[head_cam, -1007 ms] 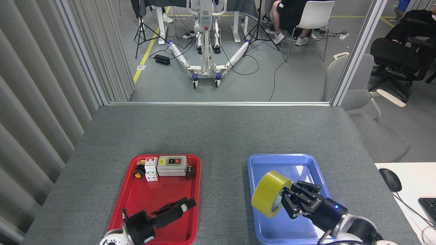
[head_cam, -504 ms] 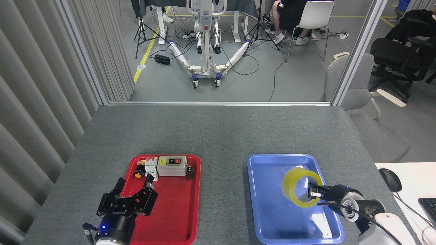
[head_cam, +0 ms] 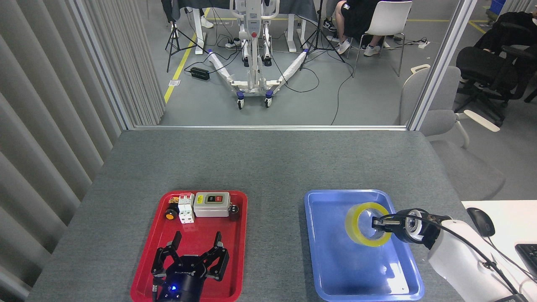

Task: Place and move tape with both arms
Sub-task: 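Lower the tape into the blue tray and open the right gripper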

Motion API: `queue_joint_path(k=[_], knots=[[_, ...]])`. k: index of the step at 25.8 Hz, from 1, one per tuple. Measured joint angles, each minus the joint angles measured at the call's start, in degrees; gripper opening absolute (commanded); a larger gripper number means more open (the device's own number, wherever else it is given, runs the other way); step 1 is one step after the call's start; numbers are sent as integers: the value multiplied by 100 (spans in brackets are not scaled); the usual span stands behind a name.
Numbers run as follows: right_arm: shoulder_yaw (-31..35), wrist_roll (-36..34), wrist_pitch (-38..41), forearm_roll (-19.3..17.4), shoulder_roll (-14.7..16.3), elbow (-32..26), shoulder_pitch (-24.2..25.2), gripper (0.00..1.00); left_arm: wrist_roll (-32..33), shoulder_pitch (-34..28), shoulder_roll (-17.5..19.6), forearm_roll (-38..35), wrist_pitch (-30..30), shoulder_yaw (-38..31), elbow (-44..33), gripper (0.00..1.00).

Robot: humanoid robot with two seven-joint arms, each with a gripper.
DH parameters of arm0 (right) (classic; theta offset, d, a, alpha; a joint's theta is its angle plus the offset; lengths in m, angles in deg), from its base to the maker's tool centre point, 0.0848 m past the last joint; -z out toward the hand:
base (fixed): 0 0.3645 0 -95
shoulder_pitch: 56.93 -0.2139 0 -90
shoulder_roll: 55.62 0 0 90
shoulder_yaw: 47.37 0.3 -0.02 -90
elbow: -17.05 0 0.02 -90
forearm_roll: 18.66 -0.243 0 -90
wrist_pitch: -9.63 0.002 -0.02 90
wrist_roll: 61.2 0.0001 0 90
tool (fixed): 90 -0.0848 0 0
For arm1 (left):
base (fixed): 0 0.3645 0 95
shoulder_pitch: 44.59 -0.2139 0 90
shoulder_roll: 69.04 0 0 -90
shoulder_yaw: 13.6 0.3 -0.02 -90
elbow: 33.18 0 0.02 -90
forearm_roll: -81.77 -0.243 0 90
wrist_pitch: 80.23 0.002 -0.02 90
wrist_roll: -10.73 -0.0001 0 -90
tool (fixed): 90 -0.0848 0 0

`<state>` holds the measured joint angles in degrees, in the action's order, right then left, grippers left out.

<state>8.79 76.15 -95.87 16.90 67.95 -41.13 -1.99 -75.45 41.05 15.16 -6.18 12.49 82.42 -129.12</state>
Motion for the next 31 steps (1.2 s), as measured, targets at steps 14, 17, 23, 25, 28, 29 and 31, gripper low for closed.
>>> queue_joint_path(k=[14, 17, 23, 25, 28, 29, 31], knots=[[-336, -70, -11, -30, -253, 537, -245, 41, -166, -11, 4, 54, 99, -26, 2, 100], [-336, -95, -47, -17, -272, 543, -256, 44, -401, -11, 5, 255, 99, -44, -10, 100], [-327, -107, -67, 32, -288, 544, -247, 45, -962, -3, 40, 543, 78, -116, -9, 100], [-320, -112, -69, 44, -289, 544, -242, 45, -1019, -2, 66, 562, 67, -136, -6, 100], [-284, -140, -69, 107, -294, 527, -226, 49, -1054, -2, 104, 574, 45, -162, -4, 100], [-269, -184, -70, 171, -299, 488, -219, 53, -1055, -2, 114, 575, 38, -169, -4, 100], [-249, -357, -60, 386, -309, 310, -180, 65, -1055, -2, 133, 576, 21, -176, -4, 100]])
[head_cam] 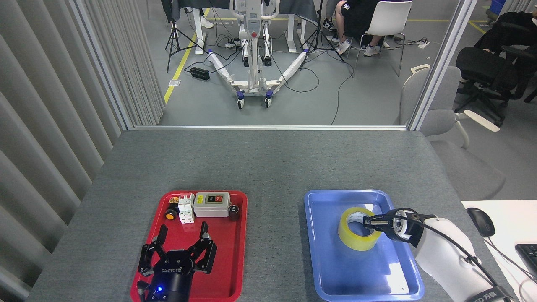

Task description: Place and move tape with both arms

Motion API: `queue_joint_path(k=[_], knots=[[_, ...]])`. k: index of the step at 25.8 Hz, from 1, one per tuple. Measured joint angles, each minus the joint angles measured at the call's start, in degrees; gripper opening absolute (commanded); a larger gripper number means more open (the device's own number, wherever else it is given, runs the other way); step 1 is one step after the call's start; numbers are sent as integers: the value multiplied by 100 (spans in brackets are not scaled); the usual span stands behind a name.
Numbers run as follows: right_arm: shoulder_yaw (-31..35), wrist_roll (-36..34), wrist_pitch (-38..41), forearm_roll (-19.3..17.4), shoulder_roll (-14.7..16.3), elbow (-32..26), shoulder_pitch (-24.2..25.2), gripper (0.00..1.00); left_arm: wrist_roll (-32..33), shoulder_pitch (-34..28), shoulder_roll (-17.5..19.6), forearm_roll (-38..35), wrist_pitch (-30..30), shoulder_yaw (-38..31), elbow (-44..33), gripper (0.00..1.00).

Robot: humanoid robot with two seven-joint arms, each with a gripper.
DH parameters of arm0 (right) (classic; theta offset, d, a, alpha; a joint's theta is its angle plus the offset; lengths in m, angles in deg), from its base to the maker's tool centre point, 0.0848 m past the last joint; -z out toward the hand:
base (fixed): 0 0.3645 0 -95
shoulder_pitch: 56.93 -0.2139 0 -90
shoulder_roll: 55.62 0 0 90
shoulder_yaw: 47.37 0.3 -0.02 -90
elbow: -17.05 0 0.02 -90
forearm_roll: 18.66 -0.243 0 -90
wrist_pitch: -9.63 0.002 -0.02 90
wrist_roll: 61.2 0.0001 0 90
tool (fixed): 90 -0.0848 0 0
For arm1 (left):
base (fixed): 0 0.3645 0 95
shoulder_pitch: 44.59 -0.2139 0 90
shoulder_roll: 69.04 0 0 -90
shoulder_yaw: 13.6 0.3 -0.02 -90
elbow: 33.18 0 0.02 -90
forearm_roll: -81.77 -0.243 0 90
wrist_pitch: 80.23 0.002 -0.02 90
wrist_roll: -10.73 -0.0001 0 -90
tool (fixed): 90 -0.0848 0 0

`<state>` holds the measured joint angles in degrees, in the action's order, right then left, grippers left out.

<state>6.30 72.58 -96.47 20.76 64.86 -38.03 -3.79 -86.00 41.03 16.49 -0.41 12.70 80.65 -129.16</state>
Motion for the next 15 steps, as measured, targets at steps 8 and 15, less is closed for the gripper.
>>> queue_joint_path(k=[8, 15], knots=[[495, -2050, 114, 1709, 45, -1211, 749, 99, 111, 2, 102, 1, -23, -6, -23, 100], [2790, -3711, 1678, 2825, -612, -2284, 2335, 99, 74, 0, 113, 1, -21, -10, -17, 100]])
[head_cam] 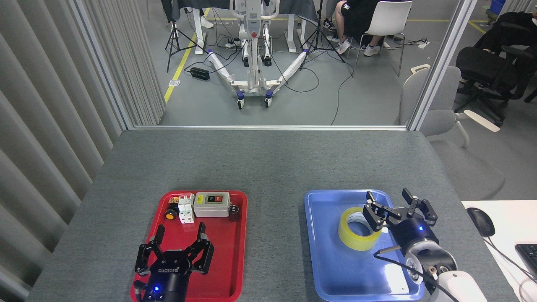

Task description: Place and move tape with both arms

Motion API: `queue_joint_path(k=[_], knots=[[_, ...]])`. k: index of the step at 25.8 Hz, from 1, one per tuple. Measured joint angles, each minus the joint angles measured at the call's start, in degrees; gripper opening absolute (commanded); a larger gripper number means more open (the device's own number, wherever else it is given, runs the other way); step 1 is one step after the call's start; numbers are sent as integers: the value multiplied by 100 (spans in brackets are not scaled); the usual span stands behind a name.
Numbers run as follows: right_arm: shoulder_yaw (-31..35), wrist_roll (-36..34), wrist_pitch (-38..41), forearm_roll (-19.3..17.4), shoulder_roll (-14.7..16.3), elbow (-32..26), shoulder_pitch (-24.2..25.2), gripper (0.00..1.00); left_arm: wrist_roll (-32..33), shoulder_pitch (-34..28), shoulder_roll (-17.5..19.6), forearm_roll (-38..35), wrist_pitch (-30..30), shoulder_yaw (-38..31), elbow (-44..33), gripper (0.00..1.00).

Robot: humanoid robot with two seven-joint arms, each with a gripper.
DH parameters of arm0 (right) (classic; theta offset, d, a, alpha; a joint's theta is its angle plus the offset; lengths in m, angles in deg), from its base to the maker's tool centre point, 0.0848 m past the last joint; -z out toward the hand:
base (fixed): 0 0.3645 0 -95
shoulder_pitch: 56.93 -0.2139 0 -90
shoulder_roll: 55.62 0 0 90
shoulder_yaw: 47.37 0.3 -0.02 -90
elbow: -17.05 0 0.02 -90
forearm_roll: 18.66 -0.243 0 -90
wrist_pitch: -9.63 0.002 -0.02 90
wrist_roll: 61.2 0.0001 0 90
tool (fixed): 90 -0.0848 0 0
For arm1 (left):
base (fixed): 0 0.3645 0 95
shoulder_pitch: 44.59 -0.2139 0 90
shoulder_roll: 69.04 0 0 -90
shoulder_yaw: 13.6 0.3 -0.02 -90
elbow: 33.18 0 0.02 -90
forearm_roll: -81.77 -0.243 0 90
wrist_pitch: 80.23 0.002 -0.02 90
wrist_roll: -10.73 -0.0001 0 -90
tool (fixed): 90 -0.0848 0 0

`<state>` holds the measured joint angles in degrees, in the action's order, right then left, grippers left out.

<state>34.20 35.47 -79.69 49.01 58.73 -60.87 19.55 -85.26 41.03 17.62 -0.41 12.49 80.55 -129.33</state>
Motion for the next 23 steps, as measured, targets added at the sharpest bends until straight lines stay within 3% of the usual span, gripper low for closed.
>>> queue_joint_path(k=[3, 6, 9, 14, 23], knots=[[759, -692, 608, 653, -486, -276, 502, 99, -22, -4, 6, 0, 5, 0, 5, 100], [1027, -1375, 732, 1405, -888, -507, 910, 99, -32, -8, 8, 0, 11, 1, 7, 100], [1103, -1673, 484, 1726, -1073, -970, 1495, 99, -33, -9, 9, 0, 11, 3, 7, 100], [1136, -1804, 261, 1829, -1150, -1559, 2250, 100, -41, -10, 9, 0, 11, 5, 8, 100], [1126, -1871, 239, 1537, -1122, -1656, 2471, 100, -43, -10, 9, 0, 11, -2, 9, 100]])
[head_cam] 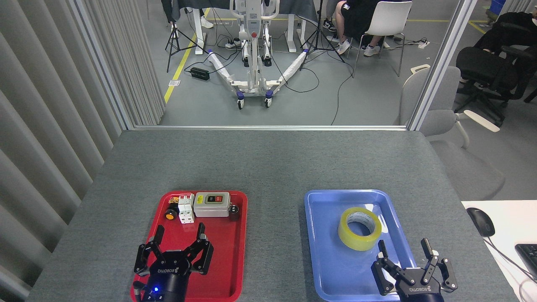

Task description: Place and move tape with both arms

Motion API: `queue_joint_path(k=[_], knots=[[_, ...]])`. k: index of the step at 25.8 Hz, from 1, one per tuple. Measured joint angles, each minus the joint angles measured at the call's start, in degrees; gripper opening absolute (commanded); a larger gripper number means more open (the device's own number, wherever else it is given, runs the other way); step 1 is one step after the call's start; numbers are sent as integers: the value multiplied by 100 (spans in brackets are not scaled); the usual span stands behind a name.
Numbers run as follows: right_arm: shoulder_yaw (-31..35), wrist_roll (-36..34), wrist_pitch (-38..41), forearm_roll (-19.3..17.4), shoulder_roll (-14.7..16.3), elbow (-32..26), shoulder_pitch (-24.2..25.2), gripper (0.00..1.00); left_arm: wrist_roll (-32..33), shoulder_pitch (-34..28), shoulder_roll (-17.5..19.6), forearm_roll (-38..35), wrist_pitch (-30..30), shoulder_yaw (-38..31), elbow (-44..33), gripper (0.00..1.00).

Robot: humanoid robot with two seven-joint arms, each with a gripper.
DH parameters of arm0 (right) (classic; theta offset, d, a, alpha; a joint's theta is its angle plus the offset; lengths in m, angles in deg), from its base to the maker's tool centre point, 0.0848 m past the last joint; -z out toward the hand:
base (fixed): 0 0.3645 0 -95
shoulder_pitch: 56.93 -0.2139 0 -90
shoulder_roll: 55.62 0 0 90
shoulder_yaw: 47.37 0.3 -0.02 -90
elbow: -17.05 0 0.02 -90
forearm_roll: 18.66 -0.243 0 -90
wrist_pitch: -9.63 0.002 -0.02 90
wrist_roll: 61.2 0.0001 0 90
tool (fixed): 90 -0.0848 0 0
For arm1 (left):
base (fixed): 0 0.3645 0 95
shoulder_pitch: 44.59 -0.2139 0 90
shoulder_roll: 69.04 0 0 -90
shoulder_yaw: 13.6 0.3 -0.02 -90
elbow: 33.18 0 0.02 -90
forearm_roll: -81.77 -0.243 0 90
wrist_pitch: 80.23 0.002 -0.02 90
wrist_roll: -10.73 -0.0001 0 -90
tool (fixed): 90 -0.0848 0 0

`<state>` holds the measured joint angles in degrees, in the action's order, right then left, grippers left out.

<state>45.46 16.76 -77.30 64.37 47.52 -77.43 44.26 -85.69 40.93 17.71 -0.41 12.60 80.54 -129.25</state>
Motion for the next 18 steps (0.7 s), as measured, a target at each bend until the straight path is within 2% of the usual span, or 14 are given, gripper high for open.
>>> queue_joint_path(k=[18], knots=[[15, -151, -17, -42, -22, 112, 34, 100, 0, 0, -6, 9, -3, -8, 7, 100]])
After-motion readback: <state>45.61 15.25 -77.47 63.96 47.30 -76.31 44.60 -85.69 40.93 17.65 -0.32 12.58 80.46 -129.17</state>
